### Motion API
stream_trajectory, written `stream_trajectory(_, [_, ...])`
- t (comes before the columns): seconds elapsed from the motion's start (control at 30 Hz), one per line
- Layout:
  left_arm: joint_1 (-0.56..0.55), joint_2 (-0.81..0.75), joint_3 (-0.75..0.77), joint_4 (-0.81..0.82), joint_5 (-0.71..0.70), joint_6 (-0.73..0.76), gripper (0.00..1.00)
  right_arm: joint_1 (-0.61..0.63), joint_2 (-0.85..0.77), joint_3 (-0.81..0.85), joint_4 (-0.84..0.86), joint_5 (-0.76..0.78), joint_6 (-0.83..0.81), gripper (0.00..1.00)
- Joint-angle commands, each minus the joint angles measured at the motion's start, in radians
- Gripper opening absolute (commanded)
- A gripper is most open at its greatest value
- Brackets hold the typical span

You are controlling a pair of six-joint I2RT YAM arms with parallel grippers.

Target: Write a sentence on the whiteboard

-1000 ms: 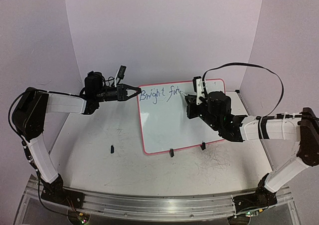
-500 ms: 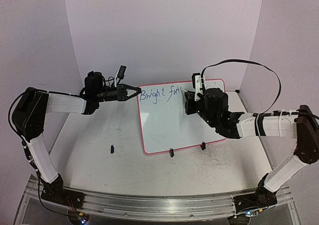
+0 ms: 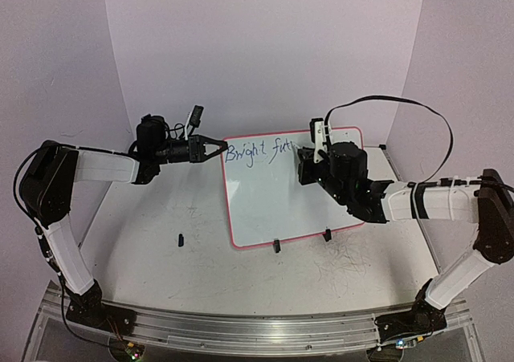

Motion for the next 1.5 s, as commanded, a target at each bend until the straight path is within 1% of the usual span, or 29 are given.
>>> stream_trajectory(0.0, [-0.052, 0.001, 0.013, -0.056, 0.025, 0.033, 0.0, -0.004, 0.004, -0.002, 0.002, 0.019, 0.017, 0.0])
stream_trajectory(0.63, [-0.053, 0.002, 0.014, -0.06, 0.024, 0.037, 0.0, -0.004, -0.022, -0.059, -0.035, -0.001, 0.058, 0.0])
stream_trajectory(1.07, [-0.055, 0.001, 0.016, -0.062, 0.025, 0.04, 0.0, -0.004, -0.035, -0.059, -0.045, 0.007, 0.066, 0.0])
stream_trajectory(1.23, [-0.055, -0.002, 0.016, -0.065, 0.023, 0.042, 0.0, -0.006, -0.025, -0.036, -0.044, 0.044, 0.053, 0.0])
stream_trajectory(1.47, [-0.056, -0.004, 0.016, -0.067, 0.024, 0.045, 0.0, -0.03, -0.007, 0.014, -0.03, 0.054, 0.034, 0.0])
